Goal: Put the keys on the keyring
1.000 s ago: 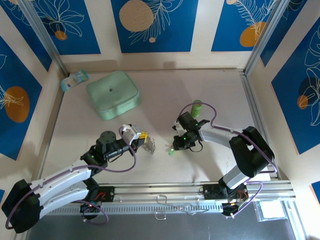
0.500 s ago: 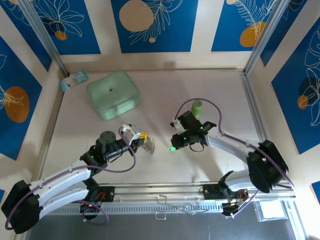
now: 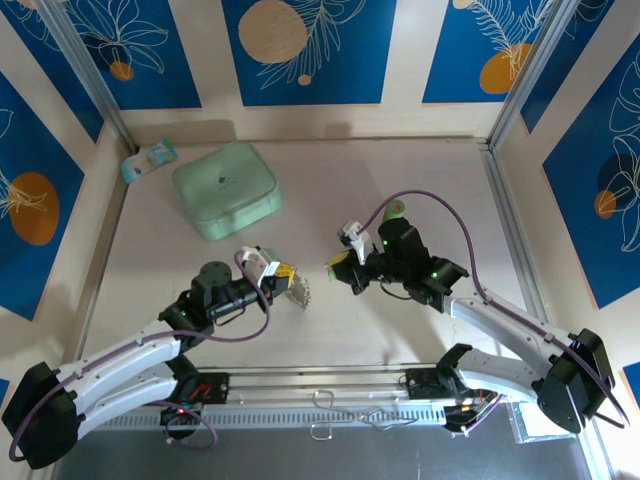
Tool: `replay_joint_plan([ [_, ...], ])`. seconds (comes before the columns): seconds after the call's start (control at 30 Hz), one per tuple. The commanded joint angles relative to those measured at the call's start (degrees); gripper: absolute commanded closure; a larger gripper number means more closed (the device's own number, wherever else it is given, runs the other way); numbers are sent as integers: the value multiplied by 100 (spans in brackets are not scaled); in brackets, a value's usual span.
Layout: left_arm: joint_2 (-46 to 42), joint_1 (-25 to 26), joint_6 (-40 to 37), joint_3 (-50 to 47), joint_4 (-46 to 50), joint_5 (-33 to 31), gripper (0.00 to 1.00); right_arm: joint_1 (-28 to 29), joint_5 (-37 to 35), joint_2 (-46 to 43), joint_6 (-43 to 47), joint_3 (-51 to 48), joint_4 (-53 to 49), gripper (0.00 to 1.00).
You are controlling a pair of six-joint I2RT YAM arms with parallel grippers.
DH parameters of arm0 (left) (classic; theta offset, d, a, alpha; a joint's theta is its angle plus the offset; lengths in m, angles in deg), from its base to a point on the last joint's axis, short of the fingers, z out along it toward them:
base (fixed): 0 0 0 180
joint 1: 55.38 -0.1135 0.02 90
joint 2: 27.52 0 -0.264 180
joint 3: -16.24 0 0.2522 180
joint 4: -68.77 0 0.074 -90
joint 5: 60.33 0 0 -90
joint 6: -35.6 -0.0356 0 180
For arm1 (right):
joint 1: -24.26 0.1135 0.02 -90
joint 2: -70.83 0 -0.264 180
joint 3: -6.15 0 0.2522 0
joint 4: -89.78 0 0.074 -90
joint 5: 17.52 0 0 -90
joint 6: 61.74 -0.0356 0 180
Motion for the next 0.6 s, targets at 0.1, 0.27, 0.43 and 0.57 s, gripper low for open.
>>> replay_joint_plan([
  [0.1,-86,8,613,116,-284,172,100,31,1426,-127,221,-207,1035,100],
  [0.27,-2,6,928,-11,-770,267,100,99,1562,-8,164,-383,1718,100],
  [0.43,60,11,1127,-154,-1247,447,100,321,1216,169,93,-501,2295,100],
  [0.57,68,6,1184,-200,-1330,460,100,479,669,233,-135,-572,2552,100],
])
